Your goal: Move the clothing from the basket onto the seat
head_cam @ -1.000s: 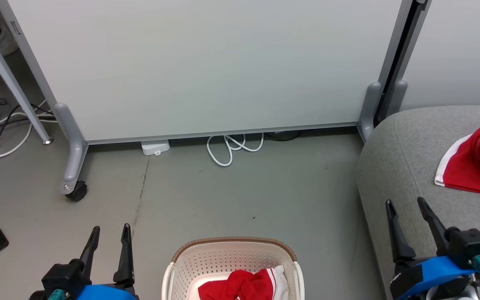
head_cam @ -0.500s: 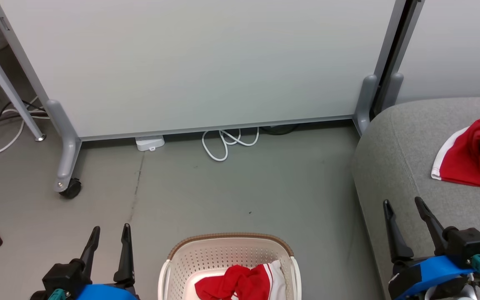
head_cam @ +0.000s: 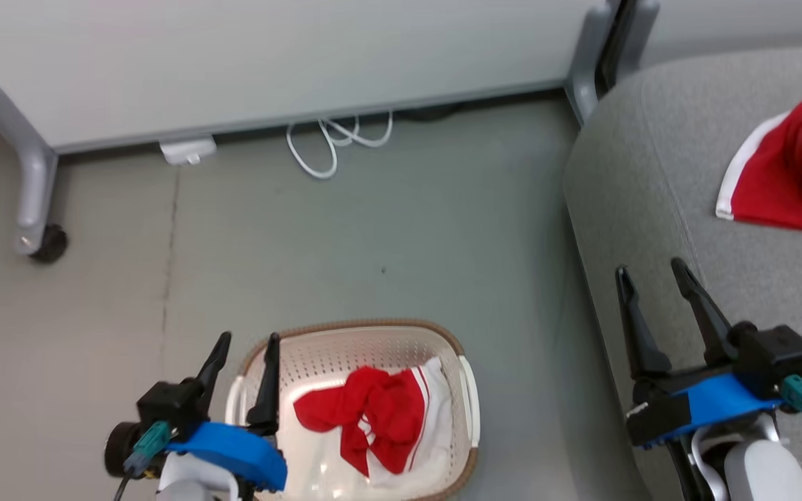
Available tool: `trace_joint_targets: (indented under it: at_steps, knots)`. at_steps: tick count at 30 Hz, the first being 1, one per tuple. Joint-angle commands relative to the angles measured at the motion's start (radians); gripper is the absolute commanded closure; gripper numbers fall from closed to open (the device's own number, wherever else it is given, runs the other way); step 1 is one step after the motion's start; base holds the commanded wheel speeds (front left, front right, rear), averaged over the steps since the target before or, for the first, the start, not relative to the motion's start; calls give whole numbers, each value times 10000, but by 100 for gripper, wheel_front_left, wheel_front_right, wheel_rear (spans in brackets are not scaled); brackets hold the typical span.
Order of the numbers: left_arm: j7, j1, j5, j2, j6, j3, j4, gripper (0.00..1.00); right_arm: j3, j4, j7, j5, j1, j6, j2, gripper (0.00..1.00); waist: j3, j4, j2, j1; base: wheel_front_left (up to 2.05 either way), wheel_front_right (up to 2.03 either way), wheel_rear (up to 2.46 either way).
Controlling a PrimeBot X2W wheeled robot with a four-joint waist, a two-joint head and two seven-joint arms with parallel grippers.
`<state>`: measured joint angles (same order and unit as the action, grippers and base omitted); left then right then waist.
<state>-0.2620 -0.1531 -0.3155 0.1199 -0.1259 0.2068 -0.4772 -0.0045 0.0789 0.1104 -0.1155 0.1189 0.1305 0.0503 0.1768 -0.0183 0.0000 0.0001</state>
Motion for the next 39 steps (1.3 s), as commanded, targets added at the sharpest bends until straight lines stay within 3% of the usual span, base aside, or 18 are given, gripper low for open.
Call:
trace_joint_targets:
  at_steps: [1, 16, 21, 27, 39]
  knots:
    - [-45, -362, -53, -25, -71, 204, -189, 0, 99, -157, 39, 3, 318, 5, 2, 0, 1112, -474, 0, -1, 0, 0, 0]
    - [-38, -3427, -873, 149, -70, 3359, -3210, 0, 541, -628, 489, 81, 1718, 5, -2, 0, 4895, -1410, 0, -1, 0, 0, 0]
    - [319, -4262, -1818, 236, -69, 4562, -4000, 0, 653, -623, 703, -66, 1973, 5, -2, 0, 5802, -1679, 0, -1, 0, 0, 0]
    - [618, -5269, -2842, 736, -46, 5955, -4539, 0, 836, -676, 989, -212, 2201, 5, -2, 0, 6760, -1955, 0, -1, 0, 0, 0]
    - [733, -6501, -3867, 1098, -46, 7033, -5365, 0, 1171, -719, 1315, -386, 2478, 5, 0, 0, 7735, -2395, 0, -1, 0, 0, 0]
